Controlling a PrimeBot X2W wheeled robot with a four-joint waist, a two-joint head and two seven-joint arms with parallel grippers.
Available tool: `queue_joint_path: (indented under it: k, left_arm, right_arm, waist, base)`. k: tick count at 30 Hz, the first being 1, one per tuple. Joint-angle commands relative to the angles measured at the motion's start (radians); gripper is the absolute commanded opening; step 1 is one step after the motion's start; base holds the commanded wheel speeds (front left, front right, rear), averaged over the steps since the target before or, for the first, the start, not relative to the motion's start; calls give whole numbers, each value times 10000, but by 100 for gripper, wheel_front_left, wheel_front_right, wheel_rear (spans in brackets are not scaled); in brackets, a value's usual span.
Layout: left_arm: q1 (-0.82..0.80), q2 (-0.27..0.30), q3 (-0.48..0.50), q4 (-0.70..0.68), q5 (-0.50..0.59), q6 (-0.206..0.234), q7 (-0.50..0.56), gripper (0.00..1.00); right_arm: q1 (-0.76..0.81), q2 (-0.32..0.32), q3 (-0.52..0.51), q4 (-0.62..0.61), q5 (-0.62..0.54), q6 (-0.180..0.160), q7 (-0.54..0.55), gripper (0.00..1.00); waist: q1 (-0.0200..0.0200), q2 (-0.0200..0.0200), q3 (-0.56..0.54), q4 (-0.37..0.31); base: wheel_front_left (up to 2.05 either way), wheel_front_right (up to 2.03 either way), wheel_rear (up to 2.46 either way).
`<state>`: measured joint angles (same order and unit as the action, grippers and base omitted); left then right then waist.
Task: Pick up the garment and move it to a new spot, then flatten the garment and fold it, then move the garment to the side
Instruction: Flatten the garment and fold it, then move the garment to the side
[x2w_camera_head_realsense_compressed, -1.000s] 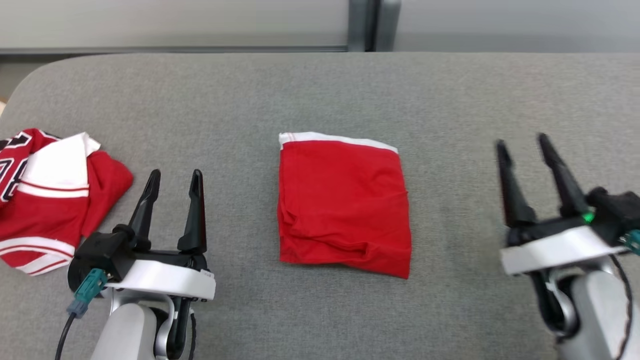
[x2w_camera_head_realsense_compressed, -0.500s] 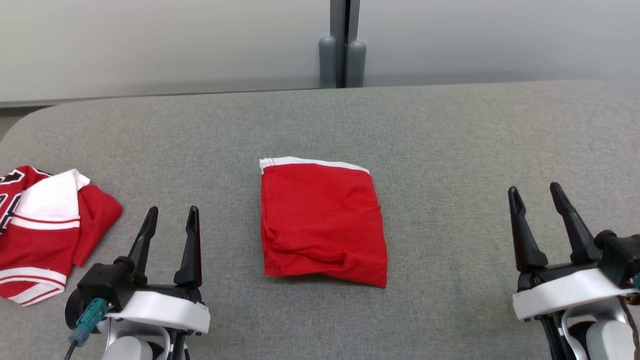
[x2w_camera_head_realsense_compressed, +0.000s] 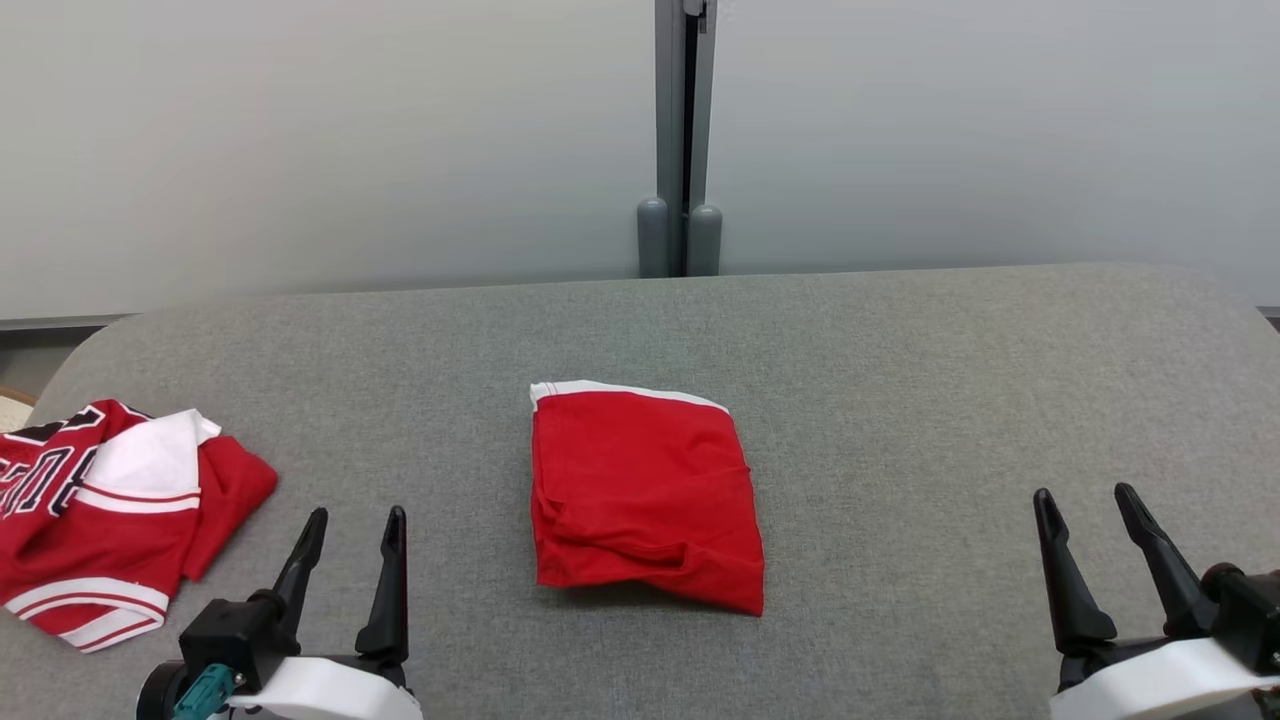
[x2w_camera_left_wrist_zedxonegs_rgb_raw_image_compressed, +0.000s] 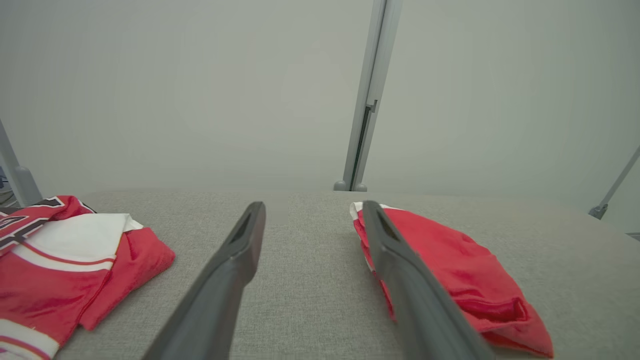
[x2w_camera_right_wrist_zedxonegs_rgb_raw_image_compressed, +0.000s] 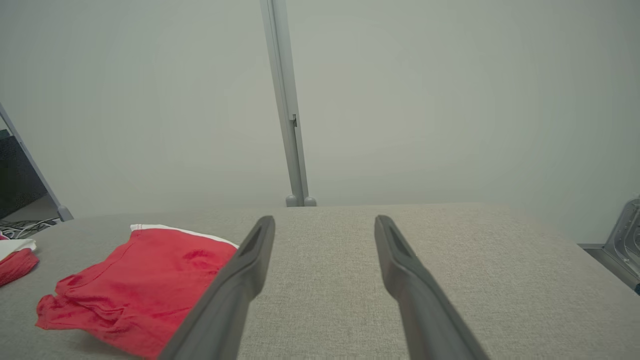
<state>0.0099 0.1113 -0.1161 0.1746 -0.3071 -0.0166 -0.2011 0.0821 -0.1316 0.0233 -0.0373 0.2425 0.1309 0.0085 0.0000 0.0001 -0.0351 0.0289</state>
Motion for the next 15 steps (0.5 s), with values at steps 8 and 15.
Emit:
queue_joint_path:
  k: [8, 15]
  left_arm:
    - [217, 180, -17, -201, 12, 140, 141, 100]
    - [94, 212, -39, -226, -72, 175, 119, 100]
  right_arm:
    - [374, 161, -216, -399, -81, -3, 176, 100]
    - [361, 227, -266, -430, -104, -3, 176, 100]
  waist:
    - [0, -1, -78, -62]
    - [0, -1, 19, -22]
  base:
    - [0, 0, 0]
    - [0, 0, 0]
